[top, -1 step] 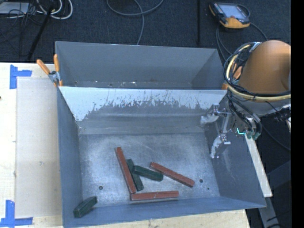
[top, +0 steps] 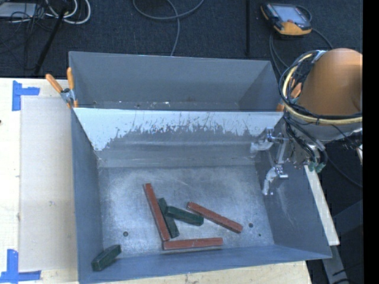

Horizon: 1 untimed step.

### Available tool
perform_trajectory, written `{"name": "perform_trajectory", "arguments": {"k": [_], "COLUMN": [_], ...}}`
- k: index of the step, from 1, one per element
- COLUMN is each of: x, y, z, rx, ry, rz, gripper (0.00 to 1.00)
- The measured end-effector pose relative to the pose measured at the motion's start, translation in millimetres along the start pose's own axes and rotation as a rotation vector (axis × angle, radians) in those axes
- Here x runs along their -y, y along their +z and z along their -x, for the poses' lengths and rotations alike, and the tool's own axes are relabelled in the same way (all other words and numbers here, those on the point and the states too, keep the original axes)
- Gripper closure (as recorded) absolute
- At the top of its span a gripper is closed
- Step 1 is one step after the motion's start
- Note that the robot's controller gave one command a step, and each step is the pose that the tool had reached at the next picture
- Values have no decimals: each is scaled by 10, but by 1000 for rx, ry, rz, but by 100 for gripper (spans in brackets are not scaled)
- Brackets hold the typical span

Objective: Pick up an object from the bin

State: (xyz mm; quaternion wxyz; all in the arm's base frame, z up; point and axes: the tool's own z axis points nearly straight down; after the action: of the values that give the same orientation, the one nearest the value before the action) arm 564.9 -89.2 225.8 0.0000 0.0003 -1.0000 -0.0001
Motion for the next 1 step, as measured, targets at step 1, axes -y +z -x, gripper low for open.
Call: {"name": "perform_trajectory", "arguments": {"k": [1], "x": [-234], "y": [729], "z": [-231], "rx": [3], "ry": [37], "rz": [0], "gripper": [0]}}
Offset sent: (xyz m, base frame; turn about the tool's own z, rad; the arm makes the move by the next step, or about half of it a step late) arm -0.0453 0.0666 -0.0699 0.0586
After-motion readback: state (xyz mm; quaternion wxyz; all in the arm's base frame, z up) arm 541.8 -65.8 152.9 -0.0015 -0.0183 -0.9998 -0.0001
